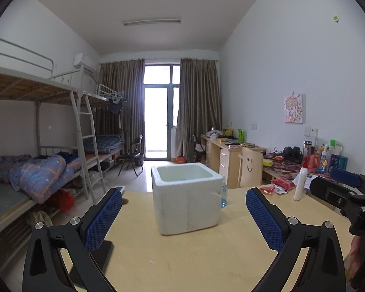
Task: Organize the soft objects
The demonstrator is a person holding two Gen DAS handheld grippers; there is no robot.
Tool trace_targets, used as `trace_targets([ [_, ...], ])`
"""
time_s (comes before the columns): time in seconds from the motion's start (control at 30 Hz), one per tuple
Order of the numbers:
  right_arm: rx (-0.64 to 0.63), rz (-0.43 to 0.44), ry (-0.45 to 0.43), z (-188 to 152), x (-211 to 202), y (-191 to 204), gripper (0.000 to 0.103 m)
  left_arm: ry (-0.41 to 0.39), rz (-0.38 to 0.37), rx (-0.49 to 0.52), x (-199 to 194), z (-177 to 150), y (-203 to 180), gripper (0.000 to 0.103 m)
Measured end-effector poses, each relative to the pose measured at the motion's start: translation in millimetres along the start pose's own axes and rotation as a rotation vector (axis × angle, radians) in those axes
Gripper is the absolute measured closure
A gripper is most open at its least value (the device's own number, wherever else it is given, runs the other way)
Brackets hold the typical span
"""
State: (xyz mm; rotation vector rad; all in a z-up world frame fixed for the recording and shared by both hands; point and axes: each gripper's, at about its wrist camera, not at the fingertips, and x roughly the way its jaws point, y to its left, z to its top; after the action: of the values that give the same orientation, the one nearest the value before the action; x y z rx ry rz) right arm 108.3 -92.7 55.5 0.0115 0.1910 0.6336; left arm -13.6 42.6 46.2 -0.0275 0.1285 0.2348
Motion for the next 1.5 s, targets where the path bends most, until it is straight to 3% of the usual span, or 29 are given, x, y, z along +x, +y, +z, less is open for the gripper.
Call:
trace_targets([
  [0.67, -0.008, -0.065, -0.015, -65.2, -28.6, 12.5, 0.000, 0.019, 0.002, 0.023, -27.4, -61.7, -2.9, 0.001],
  [1.5, 0.008, -0.085, 0.004, -74.9, -34.4, 10.7, 0.000, 0.034, 0.005, 0.052, -33.5, -66.9, -14.5, 0.001],
])
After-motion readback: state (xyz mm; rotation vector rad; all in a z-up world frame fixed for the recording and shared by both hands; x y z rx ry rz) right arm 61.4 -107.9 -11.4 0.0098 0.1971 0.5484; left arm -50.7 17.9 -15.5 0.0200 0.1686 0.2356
